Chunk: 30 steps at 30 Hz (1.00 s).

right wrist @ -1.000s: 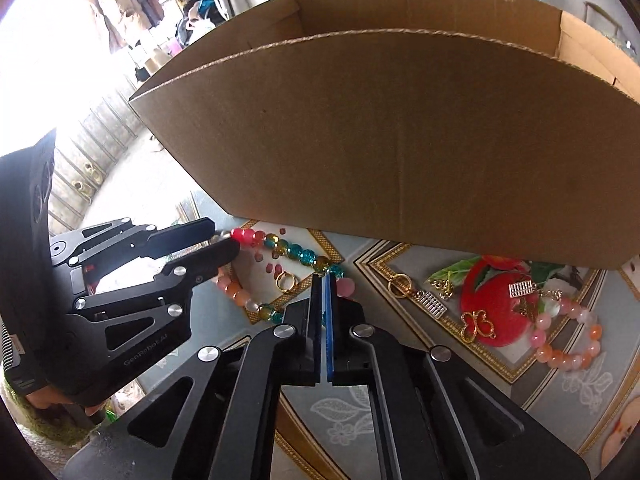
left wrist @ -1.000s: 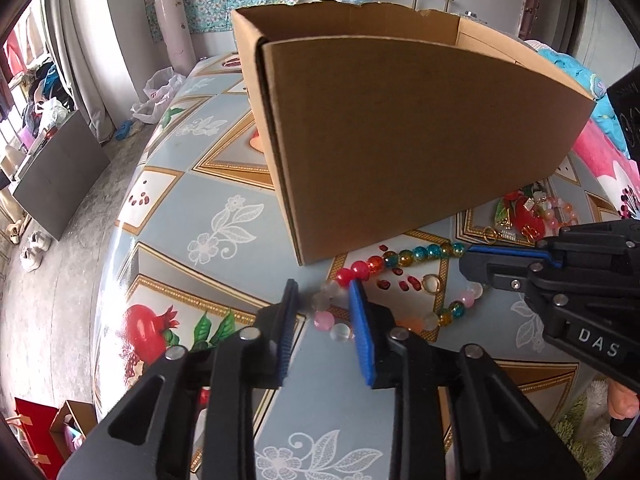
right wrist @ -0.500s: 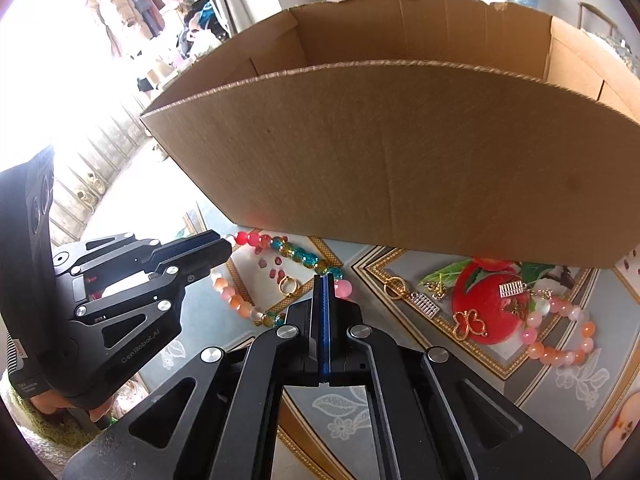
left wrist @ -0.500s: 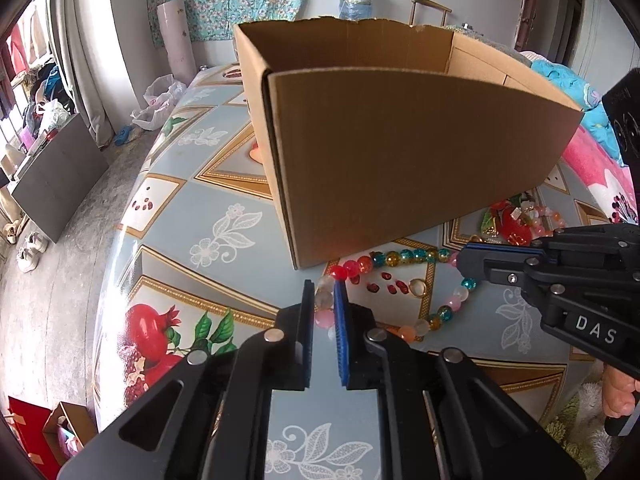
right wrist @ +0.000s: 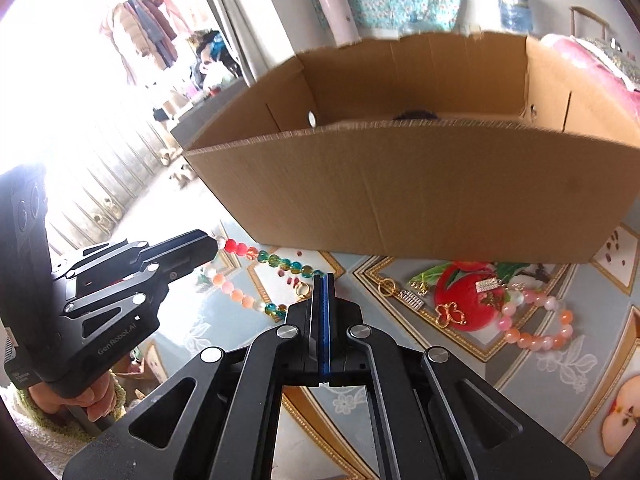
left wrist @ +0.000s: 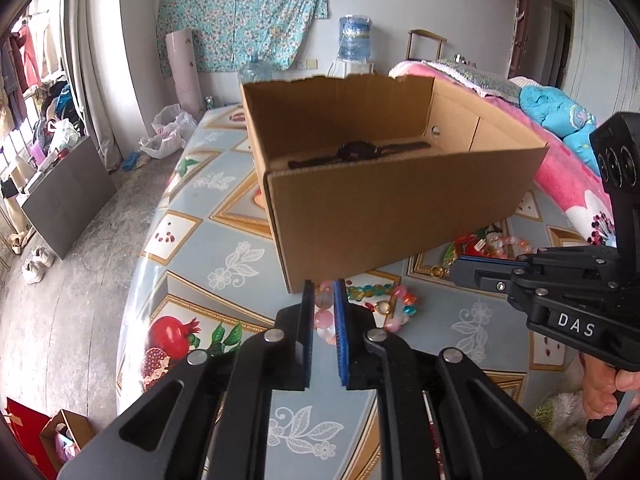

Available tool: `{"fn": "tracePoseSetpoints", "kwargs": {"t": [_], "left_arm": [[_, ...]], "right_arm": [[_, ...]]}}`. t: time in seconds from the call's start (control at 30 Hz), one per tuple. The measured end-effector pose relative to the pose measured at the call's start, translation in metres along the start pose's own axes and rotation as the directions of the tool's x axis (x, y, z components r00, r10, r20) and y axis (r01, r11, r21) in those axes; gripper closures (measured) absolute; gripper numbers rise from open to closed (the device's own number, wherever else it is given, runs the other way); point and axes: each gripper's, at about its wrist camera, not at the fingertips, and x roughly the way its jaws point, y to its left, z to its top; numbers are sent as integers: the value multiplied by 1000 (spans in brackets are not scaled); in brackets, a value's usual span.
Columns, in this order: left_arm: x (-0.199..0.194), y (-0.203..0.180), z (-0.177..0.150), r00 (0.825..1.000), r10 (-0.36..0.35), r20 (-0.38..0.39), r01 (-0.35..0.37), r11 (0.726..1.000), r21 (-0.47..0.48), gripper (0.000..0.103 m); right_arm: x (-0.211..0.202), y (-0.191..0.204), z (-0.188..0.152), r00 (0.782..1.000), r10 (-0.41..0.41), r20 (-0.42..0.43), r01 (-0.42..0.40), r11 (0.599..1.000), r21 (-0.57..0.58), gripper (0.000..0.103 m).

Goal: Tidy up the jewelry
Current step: 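Lift the bead bracelet with the left gripper and carry it toward the box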

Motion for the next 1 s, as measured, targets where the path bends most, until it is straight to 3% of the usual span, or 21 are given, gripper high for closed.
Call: {"fn": "tracePoseSetpoints", "kwargs": {"t": [0.33,0.47,0.53,0.63,0.77,0.83,0.93,1.0], "left_arm": [[-43,-6,19,993,-31,115,31,1000,4,94],[-48,-9,29,989,-48,141,45,999,23,94],[-50,-9,34,987,-66,145,63,998,24,94],[-59,-9,41,984,-86,158,82,996,33,94],[-75,-12,54,976,-118,183,111,993,47,94],[-83,-15,59,972,-130,194,121,991,61,94],[-93,-21,64,969,-139,206,125,989,82,94],[-103,-26,65,965,-145,219,125,987,100,94]], "right_arm": [[-50,-1,-2,993,17,115,-9,998,-69,103],[-50,0,-2,991,65,115,-56,996,-76,102],[-47,-2,-7,988,126,87,-120,990,-70,99],[-40,-5,-9,975,211,68,-209,977,-30,64],[-19,-20,-12,931,362,52,-366,921,132,63],[-10,-28,-13,890,450,66,-454,866,209,63],[-9,-33,-13,842,532,87,-534,801,272,62],[-11,-34,-13,822,561,99,-562,772,296,62]]}}
